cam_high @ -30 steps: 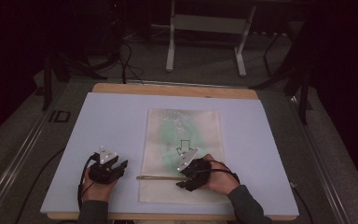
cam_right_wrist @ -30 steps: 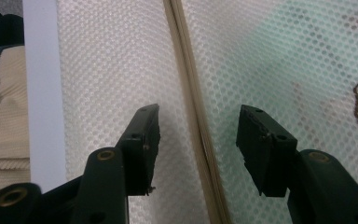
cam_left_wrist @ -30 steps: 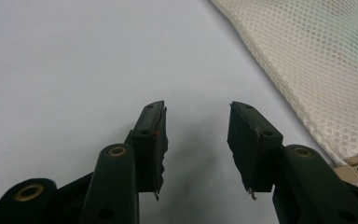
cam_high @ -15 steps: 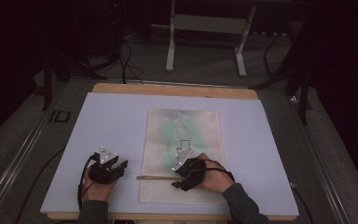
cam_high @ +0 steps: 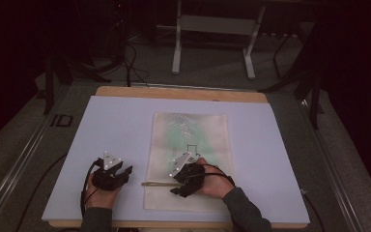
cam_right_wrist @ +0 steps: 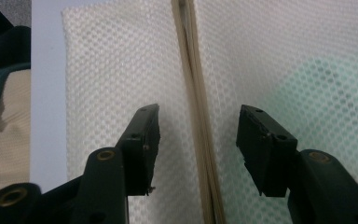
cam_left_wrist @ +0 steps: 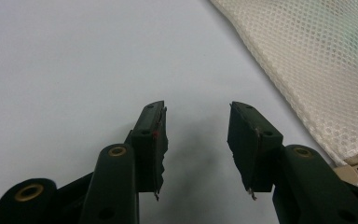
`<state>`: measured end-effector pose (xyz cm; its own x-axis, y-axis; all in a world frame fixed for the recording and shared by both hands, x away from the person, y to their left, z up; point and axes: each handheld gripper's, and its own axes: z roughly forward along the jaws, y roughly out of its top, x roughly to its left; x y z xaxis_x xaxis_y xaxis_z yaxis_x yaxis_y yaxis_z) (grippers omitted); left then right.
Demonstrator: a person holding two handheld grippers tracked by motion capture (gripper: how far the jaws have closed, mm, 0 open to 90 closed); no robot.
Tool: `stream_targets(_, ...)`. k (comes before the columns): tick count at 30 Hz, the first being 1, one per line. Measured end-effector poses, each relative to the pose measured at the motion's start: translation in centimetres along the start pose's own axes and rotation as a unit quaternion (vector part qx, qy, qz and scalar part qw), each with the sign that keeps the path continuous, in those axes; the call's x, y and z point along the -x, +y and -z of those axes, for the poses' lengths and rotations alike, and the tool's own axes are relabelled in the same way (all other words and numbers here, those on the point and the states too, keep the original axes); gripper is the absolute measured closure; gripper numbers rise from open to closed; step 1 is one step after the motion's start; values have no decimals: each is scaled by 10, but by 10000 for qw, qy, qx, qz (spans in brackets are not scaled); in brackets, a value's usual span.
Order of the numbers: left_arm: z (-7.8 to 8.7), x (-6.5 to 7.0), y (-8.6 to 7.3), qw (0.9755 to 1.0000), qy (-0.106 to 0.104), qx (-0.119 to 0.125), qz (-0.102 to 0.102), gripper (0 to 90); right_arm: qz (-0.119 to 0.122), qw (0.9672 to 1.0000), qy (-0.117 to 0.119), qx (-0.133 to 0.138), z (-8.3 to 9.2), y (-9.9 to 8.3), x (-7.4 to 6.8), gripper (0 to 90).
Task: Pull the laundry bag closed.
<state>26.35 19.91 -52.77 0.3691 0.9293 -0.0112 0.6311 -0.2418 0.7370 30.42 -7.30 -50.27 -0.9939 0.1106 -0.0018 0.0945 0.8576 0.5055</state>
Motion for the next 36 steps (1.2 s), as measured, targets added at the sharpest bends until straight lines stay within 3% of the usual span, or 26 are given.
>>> stream_targets(15, 0, -1, 0, 10000, 0, 14, 3, 562, 106, 9999, 106, 14, -14, 20, -2, 492)
stream_targets(36, 0, -2, 0, 10000, -4, 12, 3, 561, 273, 9994, 159, 115, -33, 52, -9, 677)
